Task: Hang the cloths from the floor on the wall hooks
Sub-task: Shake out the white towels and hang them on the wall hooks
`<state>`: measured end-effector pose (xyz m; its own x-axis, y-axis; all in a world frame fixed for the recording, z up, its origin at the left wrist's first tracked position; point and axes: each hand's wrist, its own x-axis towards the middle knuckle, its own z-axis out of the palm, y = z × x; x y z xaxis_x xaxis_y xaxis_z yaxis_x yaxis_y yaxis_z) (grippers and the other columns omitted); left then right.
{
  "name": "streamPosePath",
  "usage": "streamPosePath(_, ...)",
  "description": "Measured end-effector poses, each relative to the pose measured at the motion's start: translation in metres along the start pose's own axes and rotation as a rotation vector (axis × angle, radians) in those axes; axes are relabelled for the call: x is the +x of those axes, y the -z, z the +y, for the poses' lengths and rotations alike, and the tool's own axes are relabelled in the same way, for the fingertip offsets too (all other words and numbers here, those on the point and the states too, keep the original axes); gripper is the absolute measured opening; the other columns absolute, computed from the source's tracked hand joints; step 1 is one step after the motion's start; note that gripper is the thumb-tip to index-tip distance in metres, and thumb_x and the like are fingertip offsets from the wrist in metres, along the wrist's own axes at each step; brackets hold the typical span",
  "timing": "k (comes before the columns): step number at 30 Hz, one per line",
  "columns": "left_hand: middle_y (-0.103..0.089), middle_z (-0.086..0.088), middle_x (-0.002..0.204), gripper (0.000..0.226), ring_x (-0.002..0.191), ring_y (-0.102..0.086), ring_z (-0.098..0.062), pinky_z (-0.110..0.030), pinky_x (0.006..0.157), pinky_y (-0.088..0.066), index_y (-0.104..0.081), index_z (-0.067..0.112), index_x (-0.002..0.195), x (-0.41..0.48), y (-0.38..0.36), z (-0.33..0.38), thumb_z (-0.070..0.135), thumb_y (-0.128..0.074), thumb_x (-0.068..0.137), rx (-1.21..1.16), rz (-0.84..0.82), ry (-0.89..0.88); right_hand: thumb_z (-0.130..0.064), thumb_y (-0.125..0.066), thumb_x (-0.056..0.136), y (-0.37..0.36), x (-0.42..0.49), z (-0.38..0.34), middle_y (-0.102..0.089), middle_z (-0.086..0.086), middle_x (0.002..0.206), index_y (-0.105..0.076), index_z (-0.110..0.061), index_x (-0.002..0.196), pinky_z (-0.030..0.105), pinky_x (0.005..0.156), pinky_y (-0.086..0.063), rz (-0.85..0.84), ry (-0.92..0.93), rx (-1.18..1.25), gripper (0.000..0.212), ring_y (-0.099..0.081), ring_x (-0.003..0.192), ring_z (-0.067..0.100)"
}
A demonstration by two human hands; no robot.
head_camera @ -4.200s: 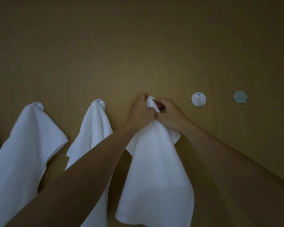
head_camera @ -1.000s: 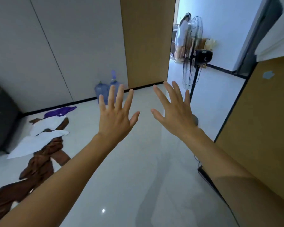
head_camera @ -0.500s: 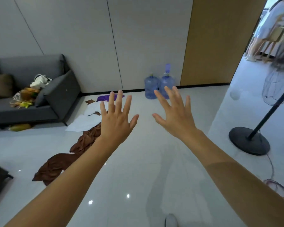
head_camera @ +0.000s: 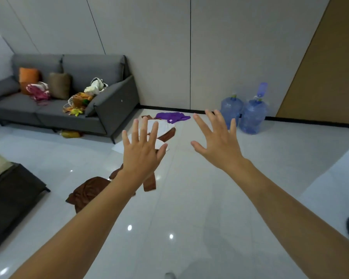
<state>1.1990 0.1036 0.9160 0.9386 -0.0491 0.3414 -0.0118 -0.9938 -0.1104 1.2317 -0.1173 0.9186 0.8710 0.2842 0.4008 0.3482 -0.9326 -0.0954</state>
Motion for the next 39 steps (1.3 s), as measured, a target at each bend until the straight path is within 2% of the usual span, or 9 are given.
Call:
streamPosePath(7, -0.004, -0.008, 0.162, 0.077, 0.149, -0.002, -0.032, -0.059, 0.116, -0.009, -0.015, 0.027, 0.154, 0.108, -0.077, -0.015, 0.065, -0.009, 0.088, -0.054, -0.036, 0.061, -0.059, -0.041, 0.094, -0.066, 0.119, 0.022, -0.003, 0.004, 0.163, -0.002, -0.036, 0.154, 0.06, 0.115, 0.002, -0.087, 0.045, -0.033, 0.075, 0.001, 0.15, 0.027)
streamPosePath(12, -0.026, -0.013, 0.157, 0.073, 0.144, -0.023, -0.037, -0.062, 0.11, -0.022, -0.035, 0.02, 0.148, 0.199, -0.12, -0.044, 0.063, -0.015, 0.092, -0.119, 0.037, 0.027, -0.058, -0.044, 0.093, -0.112, 0.21, 0.03, -0.012, 0.006, 0.162, -0.012, -0.033, 0.155, 0.06, 0.115, -0.001, -0.088, 0.069, -0.058, 0.074, -0.007, 0.15, 0.028)
streamPosePath(15, -0.034, -0.015, 0.153, 0.074, 0.141, -0.03, -0.039, -0.064, 0.107, -0.03, -0.041, 0.017, 0.145, 0.249, -0.141, -0.061, 0.062, -0.011, 0.094, -0.138, 0.045, -0.009, -0.061, -0.041, 0.093, -0.14, 0.261, 0.033, -0.015, 0.006, 0.162, -0.015, -0.034, 0.154, 0.06, 0.115, -0.002, -0.104, 0.06, -0.049, 0.072, -0.01, 0.15, 0.028)
streamPosePath(18, -0.033, -0.014, 0.153, 0.076, 0.141, -0.03, -0.038, -0.064, 0.108, -0.028, -0.041, 0.018, 0.145, 0.295, -0.165, -0.075, 0.063, -0.009, 0.093, -0.155, 0.002, 0.008, -0.062, -0.035, 0.088, -0.167, 0.31, 0.032, -0.018, 0.006, 0.161, -0.018, -0.034, 0.154, 0.062, 0.114, -0.006, -0.122, 0.058, -0.02, 0.073, -0.013, 0.149, 0.03)
streamPosePath(22, -0.032, -0.013, 0.155, 0.073, 0.142, -0.028, -0.038, -0.063, 0.11, -0.022, -0.042, 0.021, 0.144, 0.34, -0.205, -0.091, 0.064, -0.016, 0.091, -0.129, -0.061, 0.019, -0.061, -0.046, 0.091, -0.209, 0.362, 0.036, -0.015, 0.005, 0.162, -0.013, -0.036, 0.154, 0.062, 0.114, -0.006, -0.155, 0.081, -0.01, 0.076, -0.011, 0.15, 0.03)
streamPosePath(27, -0.032, -0.012, 0.155, 0.074, 0.142, -0.028, -0.037, -0.062, 0.111, -0.022, -0.04, 0.022, 0.146, 0.395, -0.245, -0.112, 0.065, -0.015, 0.091, -0.05, -0.132, 0.105, -0.062, -0.042, 0.092, -0.259, 0.433, 0.047, -0.007, 0.003, 0.163, -0.006, -0.037, 0.154, 0.06, 0.115, -0.003, -0.224, 0.148, 0.023, 0.076, -0.004, 0.15, 0.028)
streamPosePath(32, -0.035, -0.013, 0.153, 0.072, 0.142, -0.028, -0.038, -0.063, 0.109, -0.029, -0.043, 0.02, 0.144, 0.461, -0.285, -0.128, 0.063, -0.019, 0.092, 0.015, -0.206, 0.201, -0.059, -0.047, 0.092, -0.317, 0.517, 0.066, -0.013, 0.006, 0.162, -0.009, -0.035, 0.155, 0.062, 0.114, -0.008, -0.242, 0.257, 0.085, 0.077, -0.009, 0.15, 0.03)
streamPosePath(39, -0.035, -0.015, 0.152, 0.073, 0.141, -0.03, -0.038, -0.062, 0.108, -0.029, -0.043, 0.018, 0.144, 0.545, -0.325, -0.132, 0.061, -0.017, 0.091, 0.056, -0.289, 0.379, -0.06, -0.046, 0.091, -0.382, 0.644, 0.097, -0.016, 0.005, 0.162, -0.012, -0.035, 0.154, 0.064, 0.113, -0.013, -0.307, 0.426, 0.098, 0.076, -0.012, 0.149, 0.031)
